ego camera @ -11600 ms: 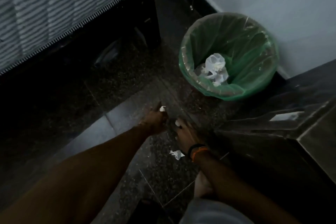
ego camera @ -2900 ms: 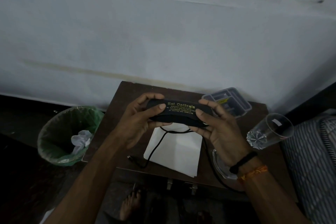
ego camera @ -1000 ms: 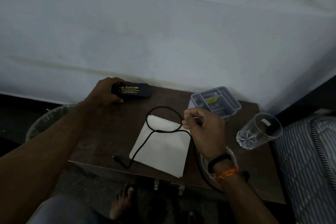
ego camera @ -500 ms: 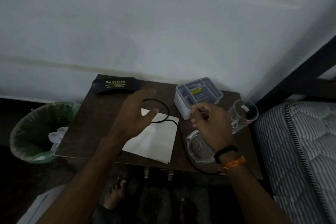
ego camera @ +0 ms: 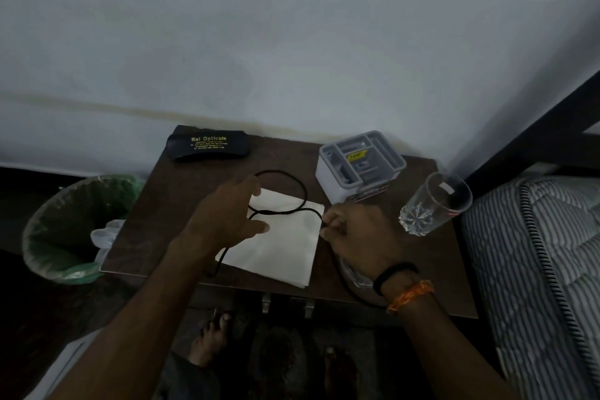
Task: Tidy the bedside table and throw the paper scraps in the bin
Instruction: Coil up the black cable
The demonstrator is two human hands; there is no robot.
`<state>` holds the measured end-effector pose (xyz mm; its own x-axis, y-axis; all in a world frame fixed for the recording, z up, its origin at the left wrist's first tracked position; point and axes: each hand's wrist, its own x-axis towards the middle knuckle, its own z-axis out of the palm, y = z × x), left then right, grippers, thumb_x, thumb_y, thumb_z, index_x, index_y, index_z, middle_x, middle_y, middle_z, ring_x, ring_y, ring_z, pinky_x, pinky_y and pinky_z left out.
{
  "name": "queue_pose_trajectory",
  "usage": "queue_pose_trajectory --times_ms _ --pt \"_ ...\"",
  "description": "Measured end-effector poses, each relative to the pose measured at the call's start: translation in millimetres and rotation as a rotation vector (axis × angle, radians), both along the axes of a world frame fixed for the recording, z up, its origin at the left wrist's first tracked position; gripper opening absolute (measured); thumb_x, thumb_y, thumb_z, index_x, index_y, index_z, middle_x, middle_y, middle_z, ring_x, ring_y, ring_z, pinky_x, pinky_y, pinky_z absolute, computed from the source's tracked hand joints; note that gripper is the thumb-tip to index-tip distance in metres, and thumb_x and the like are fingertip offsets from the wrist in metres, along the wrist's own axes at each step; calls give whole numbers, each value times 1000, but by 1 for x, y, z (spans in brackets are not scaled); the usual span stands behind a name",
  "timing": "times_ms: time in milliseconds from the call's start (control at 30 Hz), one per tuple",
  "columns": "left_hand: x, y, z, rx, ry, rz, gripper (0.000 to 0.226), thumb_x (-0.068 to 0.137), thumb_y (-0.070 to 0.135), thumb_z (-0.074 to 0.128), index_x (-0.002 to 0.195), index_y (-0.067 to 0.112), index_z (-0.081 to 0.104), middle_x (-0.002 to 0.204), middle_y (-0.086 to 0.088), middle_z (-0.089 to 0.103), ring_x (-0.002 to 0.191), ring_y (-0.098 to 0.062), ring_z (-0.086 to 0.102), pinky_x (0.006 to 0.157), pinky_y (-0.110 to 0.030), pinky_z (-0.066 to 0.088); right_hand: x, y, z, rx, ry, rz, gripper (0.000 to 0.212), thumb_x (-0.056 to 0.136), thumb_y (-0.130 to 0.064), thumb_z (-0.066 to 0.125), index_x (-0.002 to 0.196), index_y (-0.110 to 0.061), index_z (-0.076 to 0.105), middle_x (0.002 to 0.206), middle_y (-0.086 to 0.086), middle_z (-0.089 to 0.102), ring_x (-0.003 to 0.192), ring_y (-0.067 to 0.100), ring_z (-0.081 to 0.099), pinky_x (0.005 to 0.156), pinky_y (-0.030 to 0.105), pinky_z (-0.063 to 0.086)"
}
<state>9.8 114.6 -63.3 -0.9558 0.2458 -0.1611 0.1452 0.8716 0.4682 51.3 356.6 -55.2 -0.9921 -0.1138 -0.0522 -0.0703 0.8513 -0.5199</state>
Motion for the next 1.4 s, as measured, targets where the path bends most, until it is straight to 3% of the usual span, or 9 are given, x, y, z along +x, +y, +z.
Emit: queue_pose_trajectory --times_ms 167,367,700,867,1000,1133,1200,1300,1400 --pt "-2 -8 4 42 -42 30 24 85 34 73 77 15 60 79 2 66 74 -14 64 69 -38 54 -6 -21 -3 13 111 47 30 85 -28 71 114 -23 66 105 -2 61 94 19 61 83 30 48" --pt "0 -8 20 337 -227 106 23 95 25 62 82 6 64 77 -6 72 64 -13 66 61 -25 52 -7 -36 -12 49 85 92 49 90 -33 65 137 -22 55 133 0 59 112 20 60 97 34 46" --pt "-2 -20 41 1010 -350 311 26 100 24 52 79 9 54 56 4 50 46 -5 38 43 -15 35 -11 -48 -10 12 155 4 34 90 -29 66 123 -21 64 99 -2 71 89 15 65 81 32 52" --pt "-7 -32 59 1484 -469 468 21 99 20 50 83 9 57 52 5 39 40 -3 27 39 -17 20 -9 -51 -8 26 223 -42 24 89 -24 68 112 -17 69 105 0 69 85 16 67 78 34 55" --pt "-2 -30 68 1411 -512 402 20 97 20 53 81 8 58 51 5 38 39 -2 25 40 -17 18 -5 -66 17 -51 704 -122 22 89 -21 68 108 -12 64 116 6 58 74 13 62 55 17 45" --pt "3 -23 72 1275 -581 206 19 92 22 58 85 5 59 52 2 40 41 -3 22 43 -19 14 -6 -78 28 -56 797 97 42 93 -19 64 134 -13 58 145 5 49 105 15 64 67 25 55" --pt "6 -22 73 1263 -604 111 21 92 21 58 92 0 60 54 -1 42 40 -3 23 43 -19 15 -10 -79 21 -2 779 150 39 96 -17 60 135 -15 58 137 3 58 106 16 65 70 32 57" --pt "9 -24 74 1228 -578 32 23 94 19 56 95 -3 62 58 -4 44 43 -5 27 45 -21 18 -16 -74 16 5 830 104 28 97 -7 56 122 -11 68 110 6 70 85 21 69 63 36 56" --pt "13 -32 77 1126 -493 -45 24 97 16 50 97 -2 66 62 -6 45 52 -11 34 49 -21 30 -20 -66 28 -137 878 -28 25 100 -11 50 112 -8 72 98 6 72 74 15 67 66 25 54"
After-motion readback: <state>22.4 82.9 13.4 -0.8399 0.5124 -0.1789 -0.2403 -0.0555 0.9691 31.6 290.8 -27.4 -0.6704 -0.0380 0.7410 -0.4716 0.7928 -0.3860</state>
